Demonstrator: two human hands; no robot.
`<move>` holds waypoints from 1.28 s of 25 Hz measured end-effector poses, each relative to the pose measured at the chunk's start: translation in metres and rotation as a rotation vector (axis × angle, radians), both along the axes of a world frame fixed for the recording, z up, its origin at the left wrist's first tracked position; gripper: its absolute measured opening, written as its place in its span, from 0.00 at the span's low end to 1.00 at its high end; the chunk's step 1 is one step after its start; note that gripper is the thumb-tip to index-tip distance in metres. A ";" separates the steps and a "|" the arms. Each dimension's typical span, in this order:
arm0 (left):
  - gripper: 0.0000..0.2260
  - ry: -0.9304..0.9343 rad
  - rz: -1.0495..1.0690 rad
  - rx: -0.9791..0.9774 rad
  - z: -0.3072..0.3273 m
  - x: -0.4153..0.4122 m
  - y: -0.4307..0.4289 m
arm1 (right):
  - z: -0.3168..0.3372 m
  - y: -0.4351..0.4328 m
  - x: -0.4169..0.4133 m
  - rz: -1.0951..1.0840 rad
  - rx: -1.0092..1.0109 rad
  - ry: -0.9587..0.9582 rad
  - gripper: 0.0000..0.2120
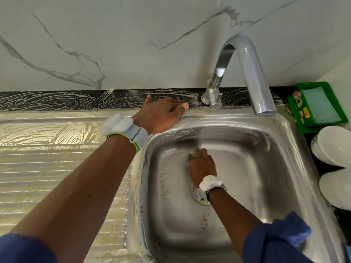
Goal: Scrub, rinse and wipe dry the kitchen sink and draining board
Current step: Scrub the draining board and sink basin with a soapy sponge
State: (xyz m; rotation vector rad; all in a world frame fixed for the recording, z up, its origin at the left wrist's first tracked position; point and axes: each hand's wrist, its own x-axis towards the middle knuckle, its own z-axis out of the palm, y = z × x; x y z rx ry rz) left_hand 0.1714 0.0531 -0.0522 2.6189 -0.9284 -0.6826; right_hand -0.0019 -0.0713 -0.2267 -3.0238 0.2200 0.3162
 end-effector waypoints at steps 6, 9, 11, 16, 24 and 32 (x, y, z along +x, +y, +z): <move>0.27 0.003 0.001 -0.019 -0.002 -0.001 0.000 | -0.001 0.010 0.017 -1.026 1.062 -0.210 0.33; 0.27 0.007 0.011 -0.045 -0.003 0.001 0.001 | 0.001 0.010 0.020 -1.110 1.003 -0.316 0.22; 0.26 0.008 0.017 -0.053 -0.004 0.000 0.002 | -0.001 0.007 0.023 -1.062 0.837 -0.405 0.08; 0.25 0.014 0.023 -0.084 -0.006 -0.002 0.001 | -0.039 0.017 -0.004 -0.205 0.306 -0.132 0.28; 0.25 -0.003 0.008 -0.066 -0.005 -0.001 0.004 | -0.038 0.006 -0.018 0.776 0.069 -0.208 0.28; 0.22 -0.045 0.008 -0.056 -0.006 -0.002 0.005 | -0.005 0.069 0.029 -0.533 0.398 -0.015 0.35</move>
